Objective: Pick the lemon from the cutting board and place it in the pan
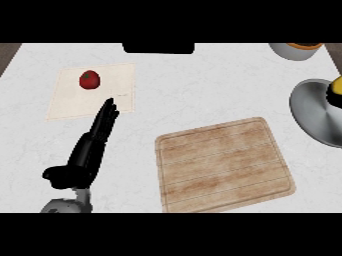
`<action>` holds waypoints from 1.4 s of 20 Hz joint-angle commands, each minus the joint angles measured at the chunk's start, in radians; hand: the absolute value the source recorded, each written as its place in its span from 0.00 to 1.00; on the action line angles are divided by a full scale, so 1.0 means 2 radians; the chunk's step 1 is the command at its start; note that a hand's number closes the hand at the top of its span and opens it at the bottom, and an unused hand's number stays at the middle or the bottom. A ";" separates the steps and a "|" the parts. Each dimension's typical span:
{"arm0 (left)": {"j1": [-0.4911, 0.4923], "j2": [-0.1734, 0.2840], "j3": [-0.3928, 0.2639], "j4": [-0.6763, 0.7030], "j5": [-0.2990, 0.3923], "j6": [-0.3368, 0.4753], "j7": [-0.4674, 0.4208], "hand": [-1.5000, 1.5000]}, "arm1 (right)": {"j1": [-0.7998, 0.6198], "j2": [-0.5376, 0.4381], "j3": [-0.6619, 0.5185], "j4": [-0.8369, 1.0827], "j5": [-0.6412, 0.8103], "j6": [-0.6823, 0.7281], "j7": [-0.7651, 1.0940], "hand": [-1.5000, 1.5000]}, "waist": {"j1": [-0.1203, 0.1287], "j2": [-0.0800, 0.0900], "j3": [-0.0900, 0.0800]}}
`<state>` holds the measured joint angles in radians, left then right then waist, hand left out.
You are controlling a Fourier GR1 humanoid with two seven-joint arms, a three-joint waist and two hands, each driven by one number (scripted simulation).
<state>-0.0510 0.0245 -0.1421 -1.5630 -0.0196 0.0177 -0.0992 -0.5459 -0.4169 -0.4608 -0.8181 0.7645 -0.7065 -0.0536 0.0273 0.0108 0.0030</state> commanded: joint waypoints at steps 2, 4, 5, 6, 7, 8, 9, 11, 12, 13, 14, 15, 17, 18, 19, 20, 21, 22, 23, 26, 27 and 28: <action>-0.001 0.004 0.000 -0.030 0.004 -0.003 0.025 0.50 | -0.056 -0.029 -0.040 0.143 -0.042 -0.049 -0.097 1.00 | 0.005 0.001 0.000; 0.005 0.016 0.020 0.010 0.022 -0.025 -0.015 0.50 | -0.058 -0.065 -0.062 0.159 -0.070 -0.017 -0.135 1.00 | 0.009 0.004 0.001; -0.008 -0.011 -0.015 -0.005 -0.007 0.000 0.004 0.50 | -0.079 -0.069 -0.064 0.180 -0.066 -0.025 -0.133 1.00 | 0.012 0.005 0.001; -0.028 -0.010 -0.001 0.007 -0.004 0.006 0.009 0.50 | -0.072 -0.091 -0.049 0.201 -0.052 0.068 -0.069 1.00 | 0.012 0.007 0.001; -0.003 0.001 -0.009 -0.002 0.000 -0.013 -0.002 0.50 | -0.068 -0.076 -0.039 0.226 -0.034 0.071 -0.023 0.00 | 0.021 0.008 0.000; -0.027 -0.002 -0.002 -0.004 0.004 -0.009 0.011 0.50 | -0.052 -0.083 -0.024 0.243 -0.018 0.092 -0.034 0.00 | 0.020 0.011 0.001; -0.025 0.000 -0.004 0.008 0.001 -0.013 0.003 0.50 | -0.070 -0.103 -0.011 0.256 -0.004 0.120 -0.022 0.00 | 0.027 0.014 0.001; -0.022 -0.008 -0.008 -0.003 -0.002 -0.002 0.006 0.50 | -0.084 -0.089 -0.016 0.274 -0.022 0.164 -0.039 0.00 | 0.023 0.008 0.001; -0.031 -0.004 -0.005 -0.002 0.000 -0.007 0.007 0.50 | -0.100 -0.092 -0.028 0.278 -0.040 0.196 -0.044 0.00 | 0.025 0.010 0.002; -0.021 0.013 0.010 0.004 0.011 -0.021 0.003 0.50 | -0.103 -0.089 -0.032 0.283 -0.045 0.205 -0.056 0.00 | 0.026 0.010 0.002; -0.022 -0.012 -0.008 0.020 -0.010 0.006 -0.012 0.50 | -0.093 -0.086 -0.037 0.289 -0.051 0.208 -0.081 0.00 | 0.016 0.009 0.002; -0.024 -0.001 0.002 0.005 0.004 -0.008 0.000 0.50 | -0.104 -0.088 -0.039 0.293 -0.050 0.197 -0.079 0.00 | 0.026 0.011 0.003; -0.018 0.006 0.000 0.003 0.005 -0.018 -0.002 0.50 | -0.109 -0.102 -0.052 0.297 -0.060 0.201 -0.097 0.00 | 0.023 0.010 0.002; -0.014 -0.011 -0.009 0.013 -0.004 -0.004 -0.008 0.50 | -0.093 -0.086 -0.062 0.290 -0.072 0.183 -0.135 0.00 | 0.021 0.011 0.003; -0.008 0.009 0.007 0.006 0.011 -0.021 -0.012 0.50 | -0.102 -0.077 -0.077 0.282 -0.087 0.164 -0.140 0.00 | 0.022 0.010 0.003; 0.001 -0.009 -0.014 0.000 0.003 -0.012 -0.007 0.50 | -0.106 -0.075 -0.089 0.275 -0.101 0.158 -0.156 0.00 | 0.022 0.009 0.003; -0.005 -0.012 -0.015 -0.003 0.000 0.003 0.003 0.50 | -0.098 -0.074 -0.106 0.267 -0.120 0.159 -0.185 0.00 | 0.014 0.007 0.003; 0.006 -0.004 -0.014 -0.009 -0.001 -0.009 -0.005 0.50 | -0.116 -0.088 -0.113 0.268 -0.126 0.163 -0.175 0.00 | 0.021 0.007 0.003; 0.004 -0.004 -0.010 -0.012 0.002 -0.006 0.005 0.50 | -0.091 -0.093 -0.133 0.270 -0.148 0.181 -0.207 0.00 | 0.011 0.006 0.003; -0.005 0.000 -0.004 -0.005 -0.002 -0.005 0.002 0.50 | -0.106 -0.110 -0.155 0.277 -0.173 0.209 -0.215 0.00 | 0.008 0.004 0.002; -0.016 0.003 0.008 -0.003 0.006 -0.006 0.006 0.50 | -0.091 -0.102 -0.163 0.284 -0.183 0.211 -0.235 0.00 | 0.009 0.006 0.002; 0.003 -0.001 -0.002 -0.012 0.002 -0.005 0.002 0.50 | -0.093 -0.119 -0.175 0.287 -0.197 0.240 -0.229 0.00 | 0.007 0.004 0.002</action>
<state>-0.0587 0.0195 -0.1497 -1.5709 -0.0165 0.0067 -0.0980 -0.7434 -0.6165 -0.7416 -0.2612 0.4500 -0.3082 -0.4600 0.0503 0.0227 0.0071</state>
